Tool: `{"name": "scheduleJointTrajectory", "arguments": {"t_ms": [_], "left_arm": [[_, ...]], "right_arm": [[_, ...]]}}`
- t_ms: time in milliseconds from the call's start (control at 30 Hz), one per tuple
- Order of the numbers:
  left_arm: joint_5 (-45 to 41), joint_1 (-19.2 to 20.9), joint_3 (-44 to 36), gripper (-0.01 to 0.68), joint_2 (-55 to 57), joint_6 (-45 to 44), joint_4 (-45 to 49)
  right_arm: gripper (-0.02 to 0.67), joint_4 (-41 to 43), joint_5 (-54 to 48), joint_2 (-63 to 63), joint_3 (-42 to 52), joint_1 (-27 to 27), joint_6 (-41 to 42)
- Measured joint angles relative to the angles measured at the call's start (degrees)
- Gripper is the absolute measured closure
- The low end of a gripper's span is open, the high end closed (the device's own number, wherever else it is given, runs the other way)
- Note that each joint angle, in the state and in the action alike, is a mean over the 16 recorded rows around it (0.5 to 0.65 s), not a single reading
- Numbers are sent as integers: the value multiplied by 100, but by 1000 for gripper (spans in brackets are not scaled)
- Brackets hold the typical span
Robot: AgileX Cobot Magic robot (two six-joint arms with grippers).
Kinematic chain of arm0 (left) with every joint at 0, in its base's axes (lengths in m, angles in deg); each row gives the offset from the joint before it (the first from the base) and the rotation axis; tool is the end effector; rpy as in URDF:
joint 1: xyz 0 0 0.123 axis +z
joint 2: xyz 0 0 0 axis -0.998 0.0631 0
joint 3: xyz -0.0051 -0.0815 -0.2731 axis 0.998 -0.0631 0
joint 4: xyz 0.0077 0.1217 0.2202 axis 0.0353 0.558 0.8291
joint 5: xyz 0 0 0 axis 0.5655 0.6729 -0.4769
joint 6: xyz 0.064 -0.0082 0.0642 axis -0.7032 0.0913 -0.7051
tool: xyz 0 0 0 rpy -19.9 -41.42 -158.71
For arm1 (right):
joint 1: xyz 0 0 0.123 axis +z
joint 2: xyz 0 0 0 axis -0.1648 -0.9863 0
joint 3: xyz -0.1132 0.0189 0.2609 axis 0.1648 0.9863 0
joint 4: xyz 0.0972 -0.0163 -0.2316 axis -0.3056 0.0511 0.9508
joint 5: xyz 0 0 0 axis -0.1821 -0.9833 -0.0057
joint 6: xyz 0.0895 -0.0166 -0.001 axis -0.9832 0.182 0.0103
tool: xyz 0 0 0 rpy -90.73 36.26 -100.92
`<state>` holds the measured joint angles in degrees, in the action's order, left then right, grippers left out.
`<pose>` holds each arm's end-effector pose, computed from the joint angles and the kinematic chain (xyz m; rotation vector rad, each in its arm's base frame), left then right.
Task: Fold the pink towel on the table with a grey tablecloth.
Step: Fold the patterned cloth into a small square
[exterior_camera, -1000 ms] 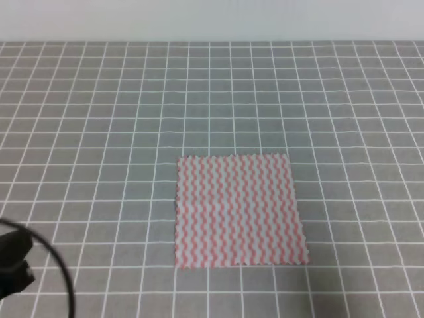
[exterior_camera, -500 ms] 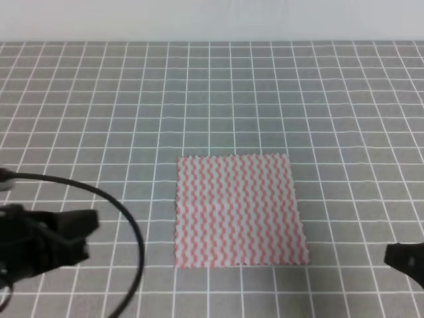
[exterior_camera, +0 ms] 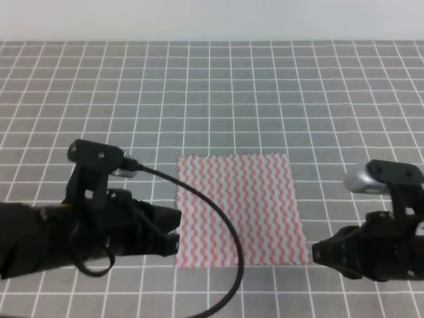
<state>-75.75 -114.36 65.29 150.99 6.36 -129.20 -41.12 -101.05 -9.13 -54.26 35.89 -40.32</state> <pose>0.1957 -0.1369 0.2451 0.4885 2.2183 -0.7423 0.1811 0.1236 0.2397 -0.2020 2.5317 0.7909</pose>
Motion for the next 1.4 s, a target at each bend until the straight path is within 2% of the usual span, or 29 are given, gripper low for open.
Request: {"name": "scheduleJointTrajectory", "arguments": {"t_ms": [267,667,800,1400], "left_arm": [[-76,-95,414,676,729,-525,-404],[-322,-89,789,677,1601,-834,-703],[-393,-88,813,677,1715,-873,-713],[-653,-99,802,676,1717,-1037,-726]], "right_arm": [[638,723,22,-940,-462,116,-454],[449,844,240,-1638,-714,82,-494],[410,854,359,-1819,-716,82,-532],[408,833,919,-2490,-720,82,-604]]}}
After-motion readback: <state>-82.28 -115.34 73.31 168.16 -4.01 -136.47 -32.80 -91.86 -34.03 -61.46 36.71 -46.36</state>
